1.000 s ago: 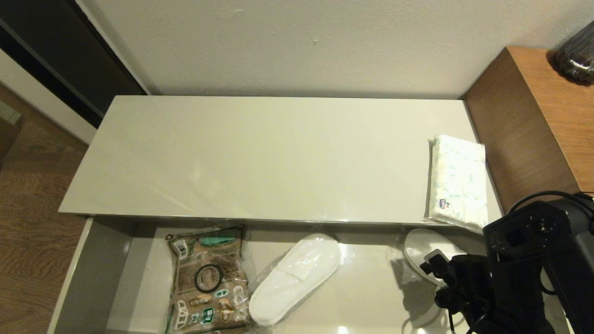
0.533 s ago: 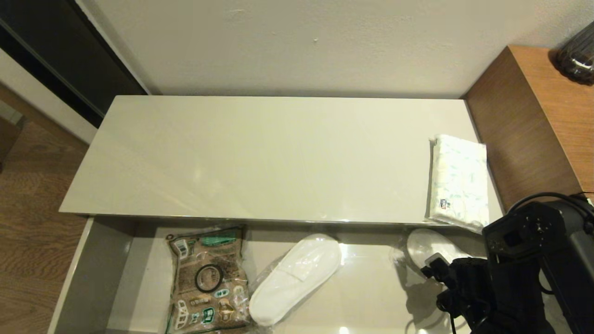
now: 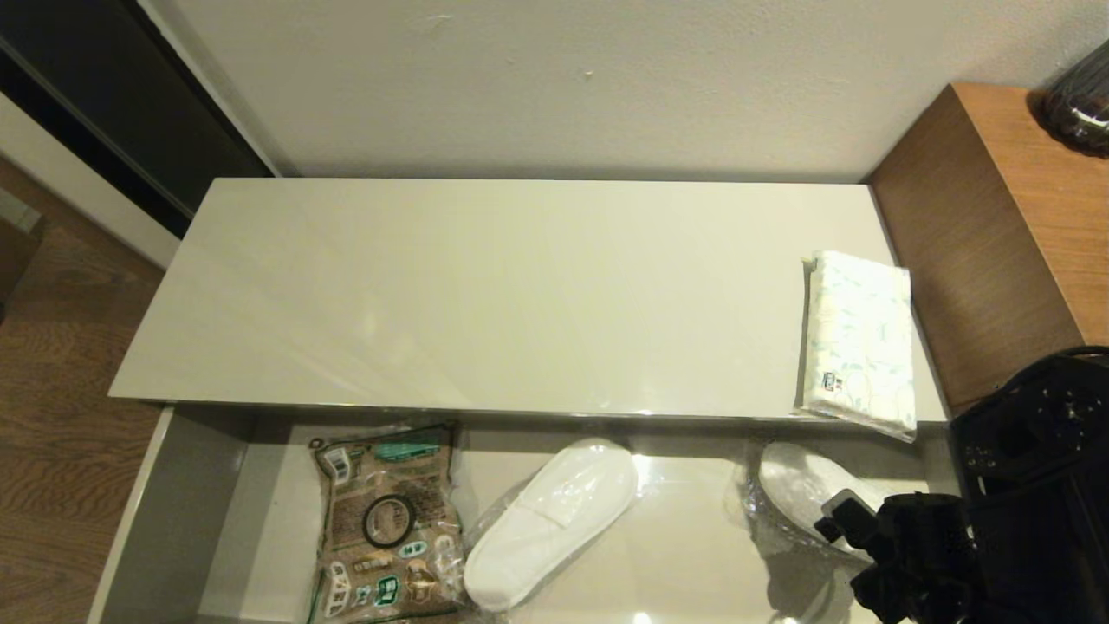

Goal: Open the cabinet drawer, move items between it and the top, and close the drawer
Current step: Take out the disposable slippers from the drawer

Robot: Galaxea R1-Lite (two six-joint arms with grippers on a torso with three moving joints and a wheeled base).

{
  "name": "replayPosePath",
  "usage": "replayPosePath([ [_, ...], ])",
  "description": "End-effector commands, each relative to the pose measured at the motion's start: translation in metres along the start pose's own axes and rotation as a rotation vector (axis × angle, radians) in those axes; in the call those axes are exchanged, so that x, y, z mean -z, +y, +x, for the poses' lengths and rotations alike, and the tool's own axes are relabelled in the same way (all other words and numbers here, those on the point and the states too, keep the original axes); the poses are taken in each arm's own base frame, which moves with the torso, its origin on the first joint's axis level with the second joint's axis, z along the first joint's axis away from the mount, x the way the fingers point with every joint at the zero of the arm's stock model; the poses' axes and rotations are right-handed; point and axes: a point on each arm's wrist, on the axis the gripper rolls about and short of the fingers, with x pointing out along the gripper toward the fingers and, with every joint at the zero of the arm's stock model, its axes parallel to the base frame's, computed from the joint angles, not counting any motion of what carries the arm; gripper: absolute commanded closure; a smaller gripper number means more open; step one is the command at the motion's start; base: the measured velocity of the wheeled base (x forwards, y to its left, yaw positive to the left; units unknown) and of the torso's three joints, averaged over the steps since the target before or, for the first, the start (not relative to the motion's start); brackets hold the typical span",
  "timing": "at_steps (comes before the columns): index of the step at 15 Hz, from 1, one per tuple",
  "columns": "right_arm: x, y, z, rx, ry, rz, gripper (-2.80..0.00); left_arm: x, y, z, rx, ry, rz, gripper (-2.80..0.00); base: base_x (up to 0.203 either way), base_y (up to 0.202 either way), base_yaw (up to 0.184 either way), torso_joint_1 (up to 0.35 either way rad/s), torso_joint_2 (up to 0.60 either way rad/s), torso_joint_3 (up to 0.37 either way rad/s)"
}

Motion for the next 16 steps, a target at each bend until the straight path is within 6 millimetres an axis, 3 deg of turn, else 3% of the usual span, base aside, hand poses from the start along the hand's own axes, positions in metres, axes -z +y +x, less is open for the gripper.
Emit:
replayPosePath([
  [1,0.002,-0.009,-0.019,0.012,-0.017,0.004,0.00,0.000,0.000,0.000,0.000,0.002,0.001,0.00,0.000,0.000,0.000,0.000,0.00,0.000],
  [5,0.003,-0.012,-0.030,0.012,-0.031,-0.001,0.00,0.000,0.000,0.000,0.000,0.002,0.001,0.00,0.000,0.000,0.000,0.000,0.00,0.000],
  [11,-0.020,-0.018,-0.047,0.054,-0.172,-0.060,0.00,0.000,0.000,0.000,0.000,0.001,0.001,0.00,0.000,0.000,0.000,0.000,0.00,0.000],
  [16,-0.078,-0.035,-0.030,0.158,-0.317,-0.030,0.00,0.000,0.000,0.000,0.000,0.002,0.001,0.00,0.000,0.000,0.000,0.000,0.00,0.000],
])
